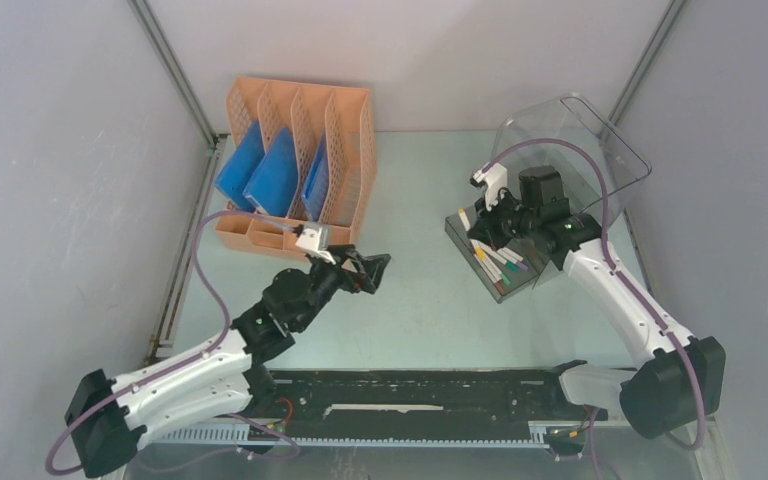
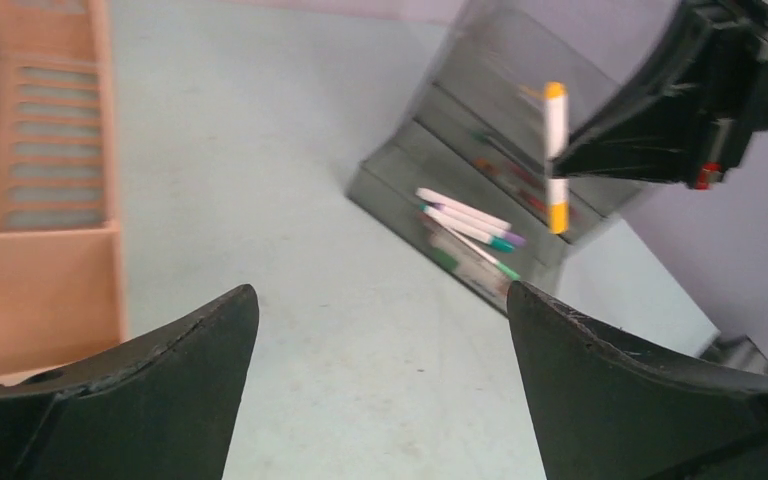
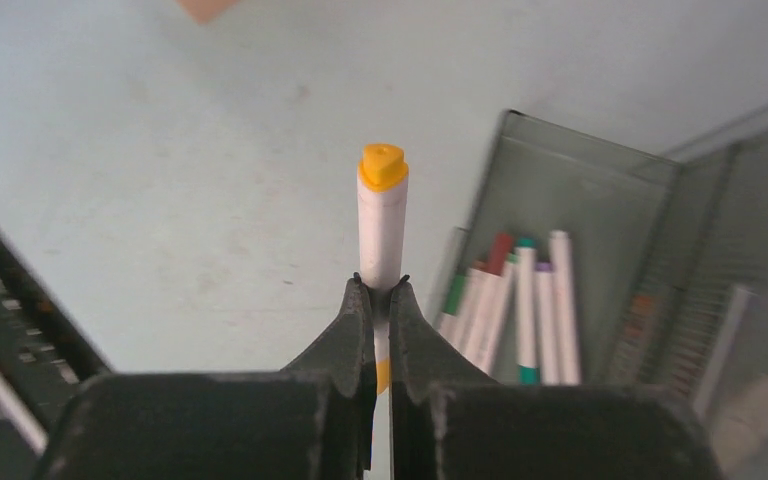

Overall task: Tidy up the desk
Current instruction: Place the stationery in the drawer, then close the drawer in the storage box.

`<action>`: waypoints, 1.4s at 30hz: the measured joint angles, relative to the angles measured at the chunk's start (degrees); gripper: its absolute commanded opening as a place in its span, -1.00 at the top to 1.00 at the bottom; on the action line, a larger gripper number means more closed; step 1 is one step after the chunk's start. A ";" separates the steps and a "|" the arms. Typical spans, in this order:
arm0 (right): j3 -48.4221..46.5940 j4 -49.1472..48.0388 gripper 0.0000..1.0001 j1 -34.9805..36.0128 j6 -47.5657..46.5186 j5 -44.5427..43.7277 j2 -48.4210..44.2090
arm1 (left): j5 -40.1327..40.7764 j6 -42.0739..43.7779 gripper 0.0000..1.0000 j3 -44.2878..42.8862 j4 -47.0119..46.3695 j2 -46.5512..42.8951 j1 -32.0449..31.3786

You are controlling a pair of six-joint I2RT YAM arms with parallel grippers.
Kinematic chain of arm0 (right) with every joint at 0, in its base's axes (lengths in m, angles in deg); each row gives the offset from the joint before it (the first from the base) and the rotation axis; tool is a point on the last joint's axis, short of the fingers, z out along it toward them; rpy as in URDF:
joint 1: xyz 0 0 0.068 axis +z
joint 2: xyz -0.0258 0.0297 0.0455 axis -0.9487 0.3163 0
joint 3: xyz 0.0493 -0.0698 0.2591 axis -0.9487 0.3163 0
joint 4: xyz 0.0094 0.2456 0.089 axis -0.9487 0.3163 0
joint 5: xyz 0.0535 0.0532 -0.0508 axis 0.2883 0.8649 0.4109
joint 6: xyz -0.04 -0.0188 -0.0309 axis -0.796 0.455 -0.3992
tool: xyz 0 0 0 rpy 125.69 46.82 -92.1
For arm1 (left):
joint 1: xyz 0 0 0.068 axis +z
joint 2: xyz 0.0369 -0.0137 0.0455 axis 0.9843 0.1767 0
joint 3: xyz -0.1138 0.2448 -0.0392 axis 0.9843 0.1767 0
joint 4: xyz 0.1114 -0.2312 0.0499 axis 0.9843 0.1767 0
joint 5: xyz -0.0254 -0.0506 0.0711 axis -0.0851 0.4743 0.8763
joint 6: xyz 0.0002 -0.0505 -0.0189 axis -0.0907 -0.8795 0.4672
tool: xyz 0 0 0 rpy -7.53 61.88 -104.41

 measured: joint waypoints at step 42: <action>0.42 5.99 0.72 6.08 -12.94 -9.22 7.34 | 2.19 -3.76 -1.00 6.69 13.25 -14.67 14.08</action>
